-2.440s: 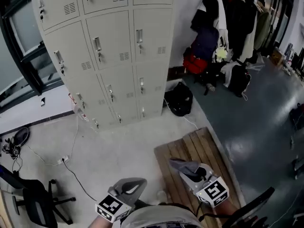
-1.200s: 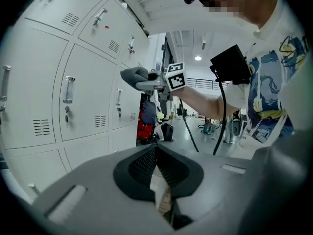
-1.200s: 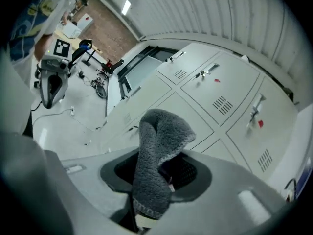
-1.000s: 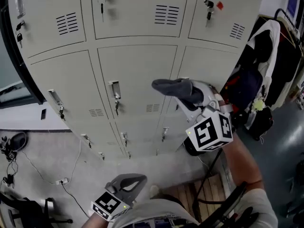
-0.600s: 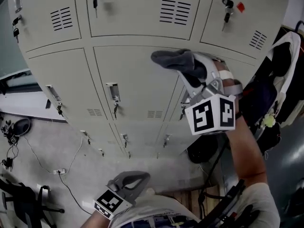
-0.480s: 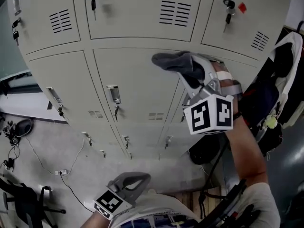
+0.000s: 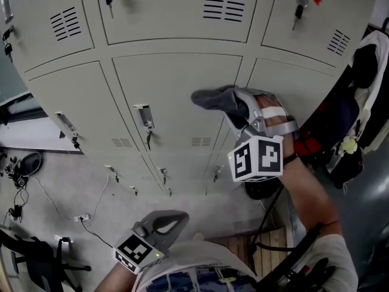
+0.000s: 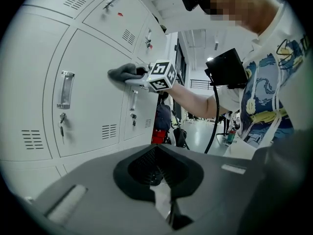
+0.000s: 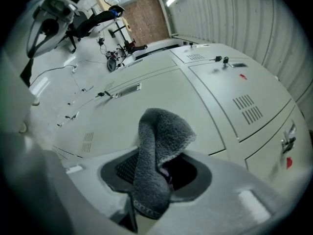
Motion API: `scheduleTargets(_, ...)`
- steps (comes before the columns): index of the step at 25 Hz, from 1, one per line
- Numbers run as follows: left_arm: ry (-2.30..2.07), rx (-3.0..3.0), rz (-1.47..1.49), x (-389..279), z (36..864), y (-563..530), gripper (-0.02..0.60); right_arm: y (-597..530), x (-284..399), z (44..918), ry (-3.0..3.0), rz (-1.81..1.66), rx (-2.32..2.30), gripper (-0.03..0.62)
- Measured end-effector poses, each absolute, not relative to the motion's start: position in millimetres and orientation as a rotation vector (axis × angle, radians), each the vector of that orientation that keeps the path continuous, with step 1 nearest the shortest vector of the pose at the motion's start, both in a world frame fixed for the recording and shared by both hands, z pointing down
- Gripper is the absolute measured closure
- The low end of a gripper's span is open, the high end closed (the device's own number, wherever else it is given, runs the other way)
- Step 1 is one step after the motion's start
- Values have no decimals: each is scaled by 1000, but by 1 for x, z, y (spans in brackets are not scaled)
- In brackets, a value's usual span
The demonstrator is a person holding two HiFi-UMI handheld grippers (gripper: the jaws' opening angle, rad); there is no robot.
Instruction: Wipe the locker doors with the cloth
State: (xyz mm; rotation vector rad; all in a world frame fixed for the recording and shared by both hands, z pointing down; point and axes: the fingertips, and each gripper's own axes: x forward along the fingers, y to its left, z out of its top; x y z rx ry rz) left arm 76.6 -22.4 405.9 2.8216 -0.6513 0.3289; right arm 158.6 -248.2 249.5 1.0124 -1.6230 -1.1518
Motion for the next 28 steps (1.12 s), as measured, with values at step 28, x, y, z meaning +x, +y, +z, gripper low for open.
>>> scheduleTargets(28,-602,2808,355,50,414,-32,578,-253,154,484,-1496,-802,773,447)
